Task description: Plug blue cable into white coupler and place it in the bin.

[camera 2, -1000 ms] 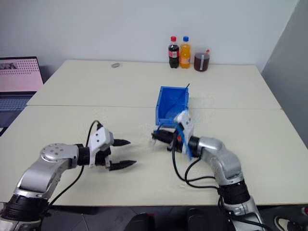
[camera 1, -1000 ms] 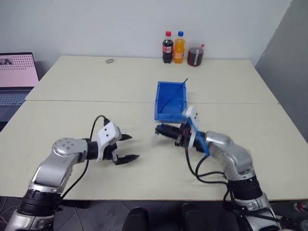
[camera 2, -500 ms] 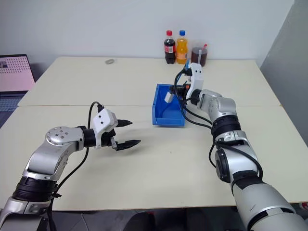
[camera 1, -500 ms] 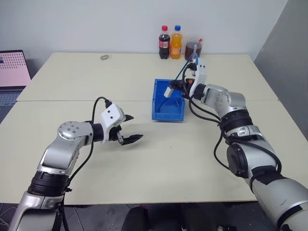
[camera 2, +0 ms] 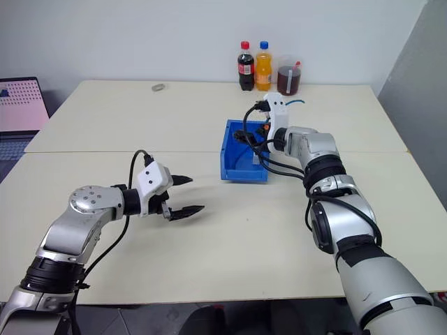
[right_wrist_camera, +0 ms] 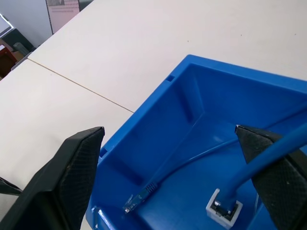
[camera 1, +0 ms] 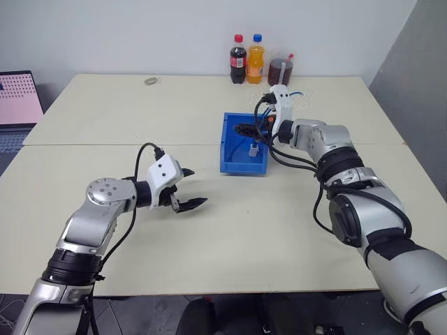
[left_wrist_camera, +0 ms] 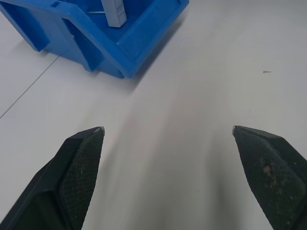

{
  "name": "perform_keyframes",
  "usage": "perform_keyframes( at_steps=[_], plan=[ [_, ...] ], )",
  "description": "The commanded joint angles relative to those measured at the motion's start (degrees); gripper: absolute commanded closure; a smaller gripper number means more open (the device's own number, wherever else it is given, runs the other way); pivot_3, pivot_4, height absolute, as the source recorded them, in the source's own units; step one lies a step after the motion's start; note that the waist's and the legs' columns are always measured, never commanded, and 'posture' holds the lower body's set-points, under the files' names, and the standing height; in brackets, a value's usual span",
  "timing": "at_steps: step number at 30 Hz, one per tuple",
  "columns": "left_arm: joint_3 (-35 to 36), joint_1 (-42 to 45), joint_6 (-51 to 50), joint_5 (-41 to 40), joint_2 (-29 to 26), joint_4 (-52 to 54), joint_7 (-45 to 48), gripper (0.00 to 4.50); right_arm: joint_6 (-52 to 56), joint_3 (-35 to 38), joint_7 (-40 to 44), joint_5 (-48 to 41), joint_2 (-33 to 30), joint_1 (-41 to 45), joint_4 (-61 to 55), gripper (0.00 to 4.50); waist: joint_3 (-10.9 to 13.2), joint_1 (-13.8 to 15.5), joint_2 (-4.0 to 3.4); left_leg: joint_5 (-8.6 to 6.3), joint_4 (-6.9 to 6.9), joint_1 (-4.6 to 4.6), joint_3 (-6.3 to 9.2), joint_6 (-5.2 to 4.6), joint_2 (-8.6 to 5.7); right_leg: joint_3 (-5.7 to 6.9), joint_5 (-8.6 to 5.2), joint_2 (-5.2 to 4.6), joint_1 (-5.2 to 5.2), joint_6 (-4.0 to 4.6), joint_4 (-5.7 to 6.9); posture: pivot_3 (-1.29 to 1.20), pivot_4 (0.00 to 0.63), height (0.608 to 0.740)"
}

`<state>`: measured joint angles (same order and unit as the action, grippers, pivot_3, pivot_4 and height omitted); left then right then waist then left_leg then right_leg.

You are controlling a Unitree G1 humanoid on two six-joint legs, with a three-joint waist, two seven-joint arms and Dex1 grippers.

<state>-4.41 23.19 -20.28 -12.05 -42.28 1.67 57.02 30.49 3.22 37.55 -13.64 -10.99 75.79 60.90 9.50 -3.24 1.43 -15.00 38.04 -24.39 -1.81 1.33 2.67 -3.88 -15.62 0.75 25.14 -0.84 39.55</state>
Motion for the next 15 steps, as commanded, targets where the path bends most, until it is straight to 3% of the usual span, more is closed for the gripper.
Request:
perform_keyframes(
  at_steps=[1,4,11,15],
  plan=[
    [0.0,1.5,1.5,0.6,0.3,0.1,0.0,0.0,-3.9,-1.1,-0.1,3.2,-1.9,2.7,-0.4,0.02,0.0,0.0,0.0,0.0,0.01,0.0,0.0,0.0,0.0,0.01,0.0,0.0,0.0,0.0,0.01,0.0,0.15,0.74],
    [-0.1,1.7,1.5,0.5,0.7,0.0,-0.1,0.0,-5.9,-4.4,3.8,6.8,-4.0,2.5,-0.6,0.02,0.0,0.0,0.0,0.01,0.02,0.0,-0.01,0.01,-0.03,0.01,0.0,0.0,0.0,0.0,0.02,0.0,0.15,0.74],
    [3.0,1.4,0.3,-1.0,1.5,-1.3,-1.7,0.0,-9.2,-12.9,21.3,12.5,-12.3,-2.0,-7.7,0.02,0.0,0.1,0.0,0.01,0.01,0.0,-0.02,0.01,-0.03,0.06,0.0,0.07,0.02,0.0,0.01,0.0,0.15,0.74],
    [6.5,0.3,-2.3,-2.2,0.5,-1.1,-4.1,0.0,-3.1,-12.9,30.2,9.4,-19.7,-10.2,-24.2,0.02,0.0,0.2,0.0,0.01,0.04,0.0,0.01,0.01,-0.01,0.07,0.0,0.06,0.02,0.0,0.07,0.0,0.15,0.74]
  ],
)
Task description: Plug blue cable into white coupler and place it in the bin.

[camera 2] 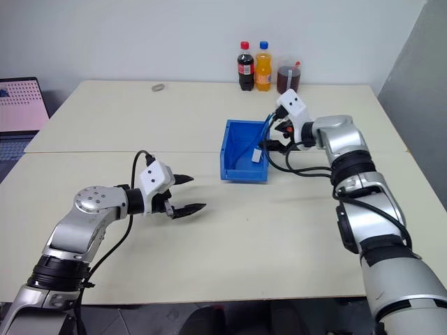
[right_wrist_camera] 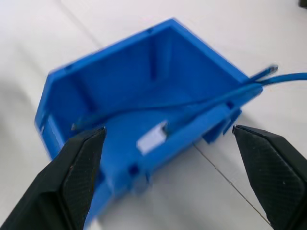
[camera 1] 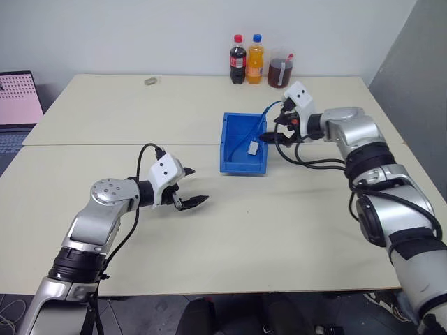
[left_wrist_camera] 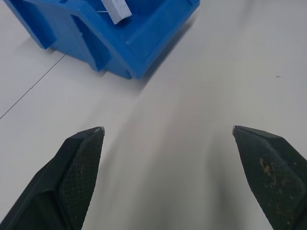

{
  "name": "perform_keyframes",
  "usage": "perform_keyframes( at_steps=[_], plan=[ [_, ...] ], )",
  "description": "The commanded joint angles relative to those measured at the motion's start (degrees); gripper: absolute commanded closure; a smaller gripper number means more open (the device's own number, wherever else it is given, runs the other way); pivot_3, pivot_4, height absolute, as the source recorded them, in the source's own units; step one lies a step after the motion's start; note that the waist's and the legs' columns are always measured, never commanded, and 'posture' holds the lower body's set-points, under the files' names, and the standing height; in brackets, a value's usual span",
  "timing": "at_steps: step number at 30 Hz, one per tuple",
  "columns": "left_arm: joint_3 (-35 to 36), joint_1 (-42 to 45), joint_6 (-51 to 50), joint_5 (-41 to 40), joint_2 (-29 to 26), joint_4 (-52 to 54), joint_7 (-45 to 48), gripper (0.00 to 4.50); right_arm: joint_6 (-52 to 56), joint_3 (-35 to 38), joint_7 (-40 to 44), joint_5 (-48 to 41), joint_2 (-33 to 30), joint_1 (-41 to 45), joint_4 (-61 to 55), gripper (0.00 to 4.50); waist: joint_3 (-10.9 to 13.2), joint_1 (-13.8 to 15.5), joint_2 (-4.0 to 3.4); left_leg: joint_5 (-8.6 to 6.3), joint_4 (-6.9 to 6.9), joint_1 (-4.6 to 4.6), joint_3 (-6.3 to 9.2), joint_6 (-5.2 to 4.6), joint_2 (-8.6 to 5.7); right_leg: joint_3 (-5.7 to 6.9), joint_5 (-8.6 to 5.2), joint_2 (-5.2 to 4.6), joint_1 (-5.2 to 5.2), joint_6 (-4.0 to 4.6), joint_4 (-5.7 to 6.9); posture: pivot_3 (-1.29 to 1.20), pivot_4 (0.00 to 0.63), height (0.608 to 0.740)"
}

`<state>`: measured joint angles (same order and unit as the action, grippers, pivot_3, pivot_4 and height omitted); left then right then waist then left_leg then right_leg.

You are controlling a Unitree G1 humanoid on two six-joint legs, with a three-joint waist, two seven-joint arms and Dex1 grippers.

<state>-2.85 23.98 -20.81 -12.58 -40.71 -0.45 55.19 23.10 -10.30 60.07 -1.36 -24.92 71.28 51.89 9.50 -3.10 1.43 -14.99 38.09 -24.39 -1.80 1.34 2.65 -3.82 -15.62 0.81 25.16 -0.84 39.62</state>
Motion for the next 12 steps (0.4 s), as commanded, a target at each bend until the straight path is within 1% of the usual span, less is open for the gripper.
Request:
perform_keyframes(
  at_steps=[1,3,5,8,12],
  plan=[
    [6.4,-0.7,-2.8,-2.3,-1.6,1.4,-2.8,0.0,6.2,1.4,8.7,-4.0,-8.1,-9.0,-21.4,0.02,0.0,0.3,0.0,0.0,0.02,0.0,0.02,0.0,0.02,0.01,0.0,-0.01,-0.01,0.0,0.01,0.0,0.15,0.74],
    [9.9,-0.6,-5.6,-4.2,-2.6,2.3,-4.0,0.0,11.3,4.4,9.4,-7.2,-12.5,-15.7,-34.1,0.02,0.0,0.6,0.0,0.0,0.02,-0.03,0.07,0.0,0.02,0.04,0.0,-0.06,-0.01,0.0,0.0,0.0,0.15,0.74],
    [12.7,-0.4,-7.6,-5.8,-4.1,3.0,-4.1,0.0,16.3,8.7,7.9,-10.4,-16.0,-21.6,-44.0,0.02,0.0,1.1,0.0,-0.01,0.02,-0.05,0.12,-0.01,0.03,0.06,-0.01,-0.09,0.0,0.0,-0.02,0.0,0.15,0.74],
    [15.1,0.4,-9.5,-7.2,-5.9,2.6,-3.9,0.0,22.4,14.1,5.1,-14.5,-18.3,-27.5,-53.1,0.02,0.0,1.1,0.0,0.0,0.03,0.04,0.04,-0.01,0.0,0.02,-0.01,-0.05,-0.01,-0.01,0.11,0.0,0.15,0.74],
    [14.3,1.7,-9.7,-6.4,-7.5,1.9,-3.5,0.0,28.2,18.1,0.3,-18.7,-17.0,-29.0,-57.8,0.02,0.0,1.0,0.03,0.0,0.07,0.53,0.02,-0.01,-0.04,-0.01,-0.02,0.1,-0.42,-0.03,0.27,0.0,0.15,0.74]
  ],
)
